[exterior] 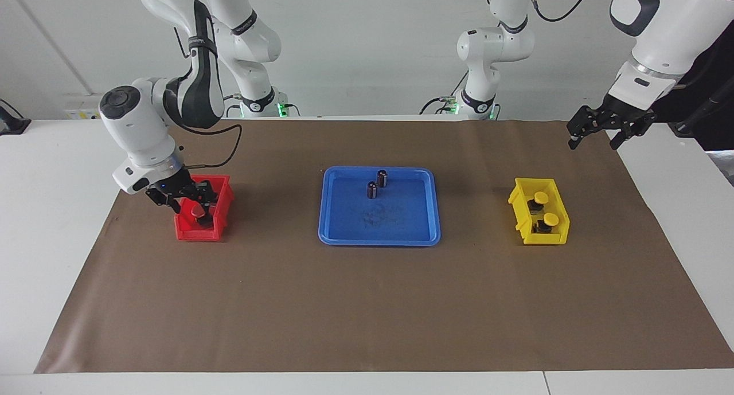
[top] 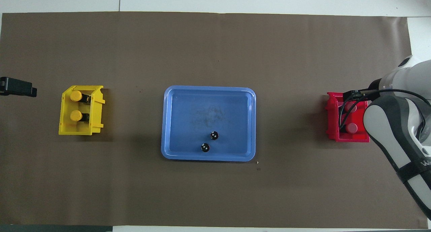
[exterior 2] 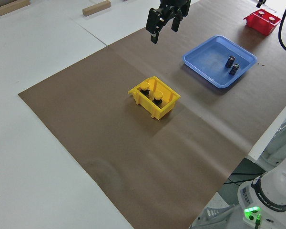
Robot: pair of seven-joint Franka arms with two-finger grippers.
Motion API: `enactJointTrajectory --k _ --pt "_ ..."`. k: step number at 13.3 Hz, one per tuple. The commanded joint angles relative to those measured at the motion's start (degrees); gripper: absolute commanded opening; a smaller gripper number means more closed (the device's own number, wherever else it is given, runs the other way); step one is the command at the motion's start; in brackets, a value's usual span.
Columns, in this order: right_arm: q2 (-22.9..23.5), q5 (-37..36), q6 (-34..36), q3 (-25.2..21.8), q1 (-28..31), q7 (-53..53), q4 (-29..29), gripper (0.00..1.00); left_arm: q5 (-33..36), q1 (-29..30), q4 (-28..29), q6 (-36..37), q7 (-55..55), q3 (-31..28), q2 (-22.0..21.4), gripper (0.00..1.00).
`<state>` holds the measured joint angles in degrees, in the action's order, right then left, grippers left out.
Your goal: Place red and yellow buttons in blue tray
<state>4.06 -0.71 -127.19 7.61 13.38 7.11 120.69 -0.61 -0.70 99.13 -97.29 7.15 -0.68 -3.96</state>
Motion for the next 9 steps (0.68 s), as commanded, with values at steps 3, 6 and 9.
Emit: enactJointTrajectory --k 3,6,9 --pt "-2.0 1.2 -4.9 0.4 0.8 -0.3 6.0 0.68 0.9 1.6 6.9 -7.4 1.8 0.2 -1.6 0.91" --pt "-2.1 1.2 -5.5 0.4 0.9 0.0 6.7 0.68 0.9 1.6 11.2 -13.3 1.7 0.2 -1.3 0.82" --pt "-2.4 1.2 -6.8 0.3 1.0 0.1 8.1 0.67 0.9 1.7 14.3 -18.6 1.6 0.2 -0.5 0.79"
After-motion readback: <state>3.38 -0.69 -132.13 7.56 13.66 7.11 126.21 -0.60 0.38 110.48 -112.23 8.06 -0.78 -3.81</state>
